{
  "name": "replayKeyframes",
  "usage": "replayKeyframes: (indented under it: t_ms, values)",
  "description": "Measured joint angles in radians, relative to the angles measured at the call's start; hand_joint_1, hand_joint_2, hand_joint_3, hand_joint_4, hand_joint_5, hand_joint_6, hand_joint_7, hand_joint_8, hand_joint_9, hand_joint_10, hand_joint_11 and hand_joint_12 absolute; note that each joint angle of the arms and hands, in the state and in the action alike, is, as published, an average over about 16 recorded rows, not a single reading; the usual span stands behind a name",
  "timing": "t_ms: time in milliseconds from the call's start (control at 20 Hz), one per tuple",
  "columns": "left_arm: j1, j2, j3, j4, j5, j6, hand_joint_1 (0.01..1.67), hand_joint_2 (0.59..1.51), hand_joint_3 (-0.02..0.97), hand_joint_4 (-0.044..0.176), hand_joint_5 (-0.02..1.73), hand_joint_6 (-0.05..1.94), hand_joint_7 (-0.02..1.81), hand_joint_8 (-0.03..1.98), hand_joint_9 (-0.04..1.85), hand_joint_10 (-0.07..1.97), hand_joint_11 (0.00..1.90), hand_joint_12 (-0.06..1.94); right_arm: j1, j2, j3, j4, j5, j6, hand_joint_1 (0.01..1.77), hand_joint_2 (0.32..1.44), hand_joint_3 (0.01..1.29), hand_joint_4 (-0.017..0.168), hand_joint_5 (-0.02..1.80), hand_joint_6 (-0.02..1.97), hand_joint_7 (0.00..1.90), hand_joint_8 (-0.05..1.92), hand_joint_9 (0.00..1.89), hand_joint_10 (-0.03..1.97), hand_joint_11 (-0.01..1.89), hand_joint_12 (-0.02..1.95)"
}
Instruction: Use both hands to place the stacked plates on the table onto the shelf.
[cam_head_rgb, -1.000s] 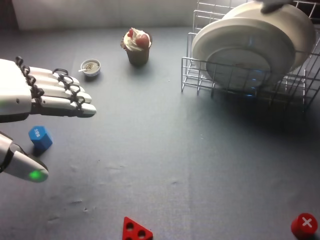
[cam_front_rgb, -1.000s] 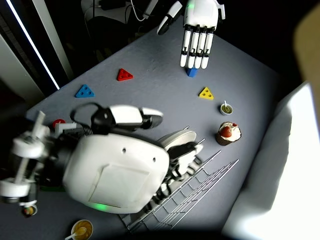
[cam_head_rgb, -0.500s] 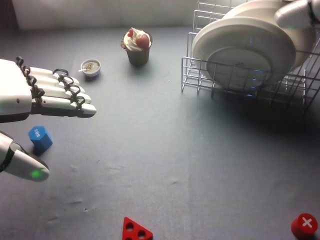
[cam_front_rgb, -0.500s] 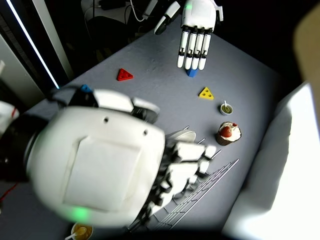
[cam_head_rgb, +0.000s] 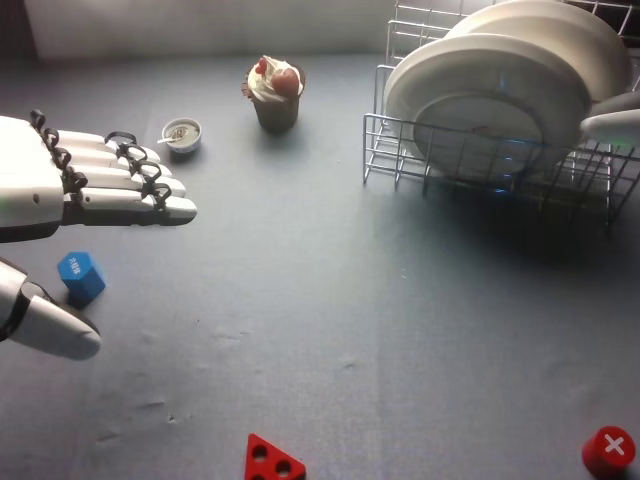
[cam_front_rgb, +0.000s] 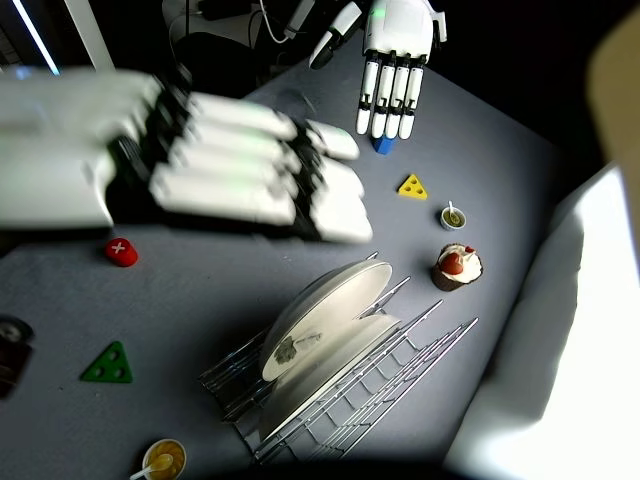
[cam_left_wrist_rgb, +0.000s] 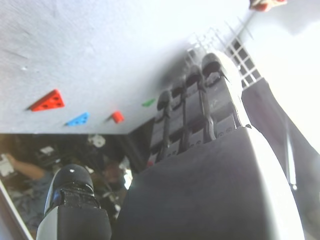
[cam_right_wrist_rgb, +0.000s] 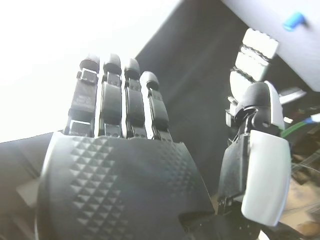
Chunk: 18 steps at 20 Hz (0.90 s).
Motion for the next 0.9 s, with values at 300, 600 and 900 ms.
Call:
replayKeyframes:
  t_ms: [300,600,900]
  values:
    - [0.000,0.001,0.000,-0.001,0.001,0.000,0.03,1.005,0.005,0.004,0.05,0.02,0.09,-0.01,0.09,0.01,0.11,0.02,-0.067,0.165,-0.127,-0.074,0.088,-0.024,0.27,0.97,0.01,0.015,0.14,0.01,0.23,0.01,0.24,0.02,0.25,0.01]
    - [0.000,0.002,0.000,-0.001,0.001,0.000,0.03,1.003,0.005,0.004,0.03,0.02,0.07,-0.01,0.08,0.01,0.09,0.02,-0.097,0.272,-0.198,-0.108,0.080,-0.004,0.13,0.98,0.01,0.006,0.15,0.01,0.22,0.01,0.24,0.02,0.26,0.01]
    - [0.000,0.003,0.000,-0.001,0.001,0.000,0.03,1.004,0.005,0.003,0.03,0.02,0.08,0.00,0.08,0.01,0.09,0.02,-0.095,0.309,-0.238,-0.130,0.046,0.044,0.05,0.99,0.01,0.004,0.16,0.01,0.24,0.01,0.25,0.02,0.27,0.01]
